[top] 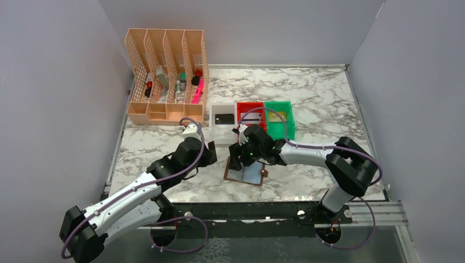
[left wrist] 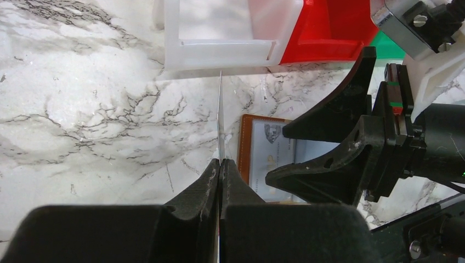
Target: Take the credit cards out of the card holder
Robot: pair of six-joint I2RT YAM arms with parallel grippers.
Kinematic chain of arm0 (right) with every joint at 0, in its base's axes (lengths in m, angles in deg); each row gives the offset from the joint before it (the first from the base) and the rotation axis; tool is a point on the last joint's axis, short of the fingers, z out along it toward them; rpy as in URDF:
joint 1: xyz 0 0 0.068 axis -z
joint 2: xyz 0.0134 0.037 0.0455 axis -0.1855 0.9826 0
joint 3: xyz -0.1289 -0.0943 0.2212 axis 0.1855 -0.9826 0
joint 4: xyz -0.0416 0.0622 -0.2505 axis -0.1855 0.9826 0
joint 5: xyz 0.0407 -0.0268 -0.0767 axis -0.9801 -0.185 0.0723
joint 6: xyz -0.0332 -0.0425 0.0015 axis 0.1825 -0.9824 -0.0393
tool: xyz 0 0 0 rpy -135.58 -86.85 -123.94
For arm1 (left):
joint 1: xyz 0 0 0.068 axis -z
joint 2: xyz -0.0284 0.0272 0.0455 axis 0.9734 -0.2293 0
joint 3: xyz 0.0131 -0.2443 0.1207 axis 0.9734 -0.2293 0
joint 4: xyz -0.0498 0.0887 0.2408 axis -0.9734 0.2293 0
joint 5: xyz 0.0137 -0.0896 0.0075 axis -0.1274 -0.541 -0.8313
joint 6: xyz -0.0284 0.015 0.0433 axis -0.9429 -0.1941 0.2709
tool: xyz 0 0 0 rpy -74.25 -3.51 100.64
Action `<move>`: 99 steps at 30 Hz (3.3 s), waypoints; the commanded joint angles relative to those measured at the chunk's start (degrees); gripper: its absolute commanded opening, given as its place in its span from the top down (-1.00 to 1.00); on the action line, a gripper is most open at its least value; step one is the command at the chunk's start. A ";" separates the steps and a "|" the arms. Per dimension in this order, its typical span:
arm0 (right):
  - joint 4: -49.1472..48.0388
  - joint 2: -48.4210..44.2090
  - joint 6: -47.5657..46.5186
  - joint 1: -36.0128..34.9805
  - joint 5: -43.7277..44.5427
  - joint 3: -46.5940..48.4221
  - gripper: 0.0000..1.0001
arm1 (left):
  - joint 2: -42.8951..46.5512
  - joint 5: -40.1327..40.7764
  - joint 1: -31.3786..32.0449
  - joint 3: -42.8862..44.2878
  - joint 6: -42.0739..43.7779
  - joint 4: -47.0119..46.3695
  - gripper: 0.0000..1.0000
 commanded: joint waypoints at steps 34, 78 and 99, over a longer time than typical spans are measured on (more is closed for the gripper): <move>2.10 3.36 0.42 0.25 -1.91 2.76 -0.43 | -2.47 -4.10 -0.94 0.79 0.48 -3.62 1.00; -48.76 -15.49 30.77 15.63 -30.34 -22.54 0.01 | -4.75 -58.55 -16.46 -9.47 -5.12 -43.83 1.00; -54.78 -13.41 33.20 15.63 -33.42 -22.99 0.88 | -7.35 -59.26 -16.49 -10.14 -6.53 -47.04 0.80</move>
